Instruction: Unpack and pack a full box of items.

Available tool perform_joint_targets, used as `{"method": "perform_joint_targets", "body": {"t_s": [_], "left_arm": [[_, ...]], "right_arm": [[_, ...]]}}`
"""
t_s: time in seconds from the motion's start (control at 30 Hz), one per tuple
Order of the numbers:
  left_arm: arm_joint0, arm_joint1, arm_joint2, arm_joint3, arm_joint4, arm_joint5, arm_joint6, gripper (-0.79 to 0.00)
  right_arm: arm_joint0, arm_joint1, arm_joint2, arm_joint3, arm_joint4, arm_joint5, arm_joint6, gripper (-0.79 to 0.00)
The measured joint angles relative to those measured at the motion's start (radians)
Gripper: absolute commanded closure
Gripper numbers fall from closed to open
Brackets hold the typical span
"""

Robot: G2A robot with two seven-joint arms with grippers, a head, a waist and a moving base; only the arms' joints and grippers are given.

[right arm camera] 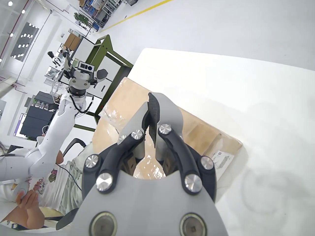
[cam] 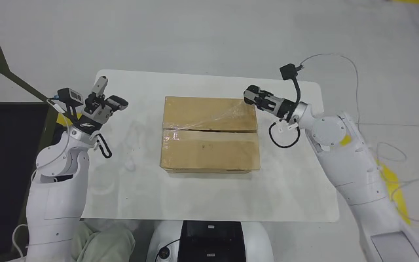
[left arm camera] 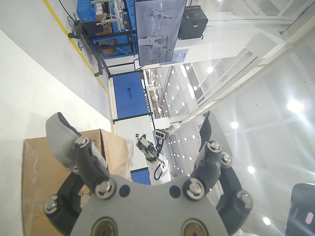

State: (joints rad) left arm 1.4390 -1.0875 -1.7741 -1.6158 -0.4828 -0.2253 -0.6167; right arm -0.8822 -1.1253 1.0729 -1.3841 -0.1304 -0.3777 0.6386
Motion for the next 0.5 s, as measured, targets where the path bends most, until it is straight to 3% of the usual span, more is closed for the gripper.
{"method": "perform_joint_targets", "body": {"t_s": [0.3,0.5], "left_arm": [[0.000,0.000,0.000,0.000,0.000,0.000,0.000,-0.785],[0.000,0.000,0.000,0.000,0.000,0.000,0.000,-0.785]], "right_arm": [[0.003,-0.001,-0.005,-0.006,-0.024,0.005,-0.006,0.000],[0.103,-0.024,-0.067,0.066,-0.074,-0.029,0.008,0.000]]}}
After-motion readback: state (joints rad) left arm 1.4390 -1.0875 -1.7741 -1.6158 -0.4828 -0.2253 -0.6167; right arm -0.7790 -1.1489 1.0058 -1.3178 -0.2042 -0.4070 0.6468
